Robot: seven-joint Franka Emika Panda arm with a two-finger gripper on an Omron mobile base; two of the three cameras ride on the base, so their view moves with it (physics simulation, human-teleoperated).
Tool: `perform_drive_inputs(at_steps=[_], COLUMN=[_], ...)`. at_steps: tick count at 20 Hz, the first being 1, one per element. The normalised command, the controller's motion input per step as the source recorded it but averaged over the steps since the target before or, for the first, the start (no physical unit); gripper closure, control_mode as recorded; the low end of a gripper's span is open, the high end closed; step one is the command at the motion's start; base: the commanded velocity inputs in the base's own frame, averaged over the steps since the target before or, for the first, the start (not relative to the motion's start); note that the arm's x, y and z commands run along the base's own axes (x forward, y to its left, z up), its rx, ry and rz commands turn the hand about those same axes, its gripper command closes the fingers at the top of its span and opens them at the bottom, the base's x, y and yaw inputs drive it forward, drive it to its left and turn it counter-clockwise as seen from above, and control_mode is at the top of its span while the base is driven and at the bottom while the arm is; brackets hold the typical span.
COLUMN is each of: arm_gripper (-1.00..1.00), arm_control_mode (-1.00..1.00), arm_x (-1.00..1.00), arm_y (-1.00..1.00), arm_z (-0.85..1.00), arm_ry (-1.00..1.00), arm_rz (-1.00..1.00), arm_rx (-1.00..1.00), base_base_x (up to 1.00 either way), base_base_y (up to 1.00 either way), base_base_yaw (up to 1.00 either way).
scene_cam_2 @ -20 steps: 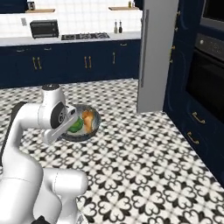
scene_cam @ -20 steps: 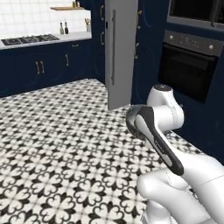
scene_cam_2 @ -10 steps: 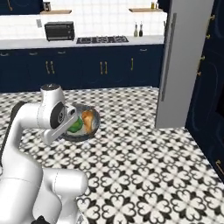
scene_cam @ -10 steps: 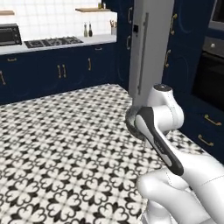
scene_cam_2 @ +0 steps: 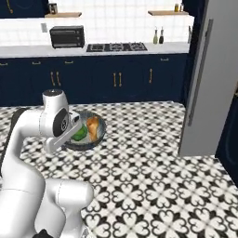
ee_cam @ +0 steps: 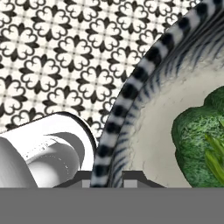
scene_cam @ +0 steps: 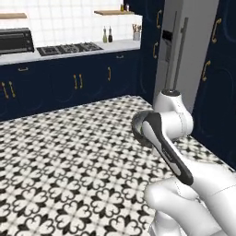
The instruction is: Pick the chicken drumstick and broccoli from their plates and place them in the bowl. Then put the bowl in the fridge.
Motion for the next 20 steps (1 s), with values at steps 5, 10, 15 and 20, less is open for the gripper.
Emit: perform_drive_inputs(at_steps=[5,10,15,20], arm_gripper=[1.00,1.00,1.00,1.00], arm_control_mode=[1.00,1.00,1.00,1.00], arm_x=[0.00,0.00,0.00,0.00], arm_y=[0.00,0.00,0.00,0.00], arm_z=[0.00,0.00,0.00,0.00], arm_ry=[0.00,0.00,0.00,0.00], arm_rz=[0.00,0.00,0.00,0.00], arm_rx=[0.00,0.00,0.00,0.00], base_base_x=[1.00,1.00,1.00,1.00], base_base_y=[0.83,0.83,0.79,0.85], base_base_yaw=[0.00,0.00,-0.05,-0.34])
